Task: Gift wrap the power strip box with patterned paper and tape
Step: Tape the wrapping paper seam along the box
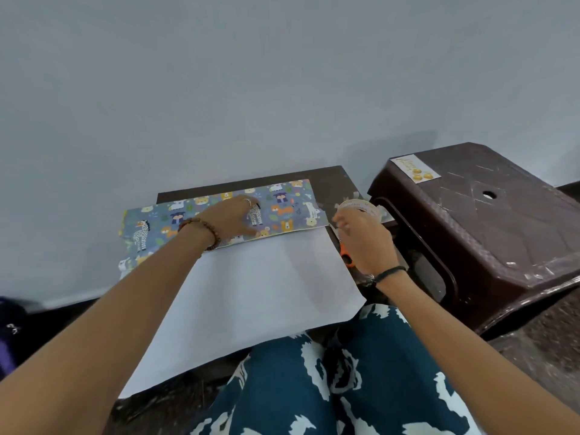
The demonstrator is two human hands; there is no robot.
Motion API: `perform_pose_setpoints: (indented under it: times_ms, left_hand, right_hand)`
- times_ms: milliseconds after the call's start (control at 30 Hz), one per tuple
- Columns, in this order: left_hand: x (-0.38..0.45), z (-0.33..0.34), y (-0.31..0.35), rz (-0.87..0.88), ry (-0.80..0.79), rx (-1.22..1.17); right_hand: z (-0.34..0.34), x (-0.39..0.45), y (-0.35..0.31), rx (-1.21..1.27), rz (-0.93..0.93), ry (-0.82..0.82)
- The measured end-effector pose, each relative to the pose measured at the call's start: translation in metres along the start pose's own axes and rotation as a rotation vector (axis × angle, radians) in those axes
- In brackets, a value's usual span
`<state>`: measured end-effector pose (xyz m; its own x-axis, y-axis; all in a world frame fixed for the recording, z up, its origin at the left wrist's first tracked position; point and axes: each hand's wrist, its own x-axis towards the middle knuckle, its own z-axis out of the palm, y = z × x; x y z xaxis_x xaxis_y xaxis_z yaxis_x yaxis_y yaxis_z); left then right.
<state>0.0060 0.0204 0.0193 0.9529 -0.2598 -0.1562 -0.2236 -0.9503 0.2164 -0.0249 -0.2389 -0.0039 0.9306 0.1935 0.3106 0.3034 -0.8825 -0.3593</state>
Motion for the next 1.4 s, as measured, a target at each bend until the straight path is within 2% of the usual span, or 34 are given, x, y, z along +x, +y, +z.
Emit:
perform_pose_setpoints:
  times_ms: [67,133,200,267,300,333,400,433,500,600,800,967,1400]
  left_hand:
    - [-0.015,-0.001,-0.006,0.007,0.056,0.039]
    - [-0.033,-0.002,-0.007,0.083,0.233,0.156]
    - [-0.056,0.006,0.0,0.298,0.398,0.237]
    - [-0.076,0.026,0.01,0.497,0.408,0.26]
    - [-0.081,0.04,0.012,0.533,0.391,0.266]
    - [-0.082,0.053,0.012,0.5,0.331,0.222]
    - [-0.076,0.071,0.007,0.311,0.218,0.033]
    - [-0.073,0.075,0.002,0.224,0.163,-0.059]
    - [-0.066,0.084,-0.006,0.165,0.086,-0.092]
    - [-0.065,0.096,-0.008,0.176,0.075,0.027]
    - [-0.066,0.101,-0.007,0.166,0.119,0.144]
    - [-0.068,0.102,-0.005,0.161,0.124,0.138]
    - [-0.073,0.098,0.001,0.159,0.117,0.039]
  right_hand:
    - [0.007,0.012,-0.021,0.065,-0.11,-0.026]
    - [0.016,0.026,-0.043,0.064,-0.238,-0.111]
    - [0.026,0.042,-0.063,0.056,-0.325,-0.198]
    - [0.035,0.058,-0.079,0.129,-0.343,-0.283]
    - [0.039,0.065,-0.087,0.17,-0.353,-0.34]
    - [0.044,0.069,-0.094,0.187,-0.38,-0.406]
    - [0.056,0.074,-0.104,0.097,-0.482,-0.514]
    - [0.061,0.075,-0.107,0.017,-0.535,-0.538]
    - [0.071,0.076,-0.111,-0.103,-0.595,-0.516]
    - [0.079,0.081,-0.111,-0.137,-0.608,-0.439]
    - [0.081,0.088,-0.11,-0.14,-0.614,-0.42]
    - [0.083,0.083,-0.109,-0.137,-0.61,-0.347]
    - [0.083,0.09,-0.101,-0.096,-0.654,-0.374]
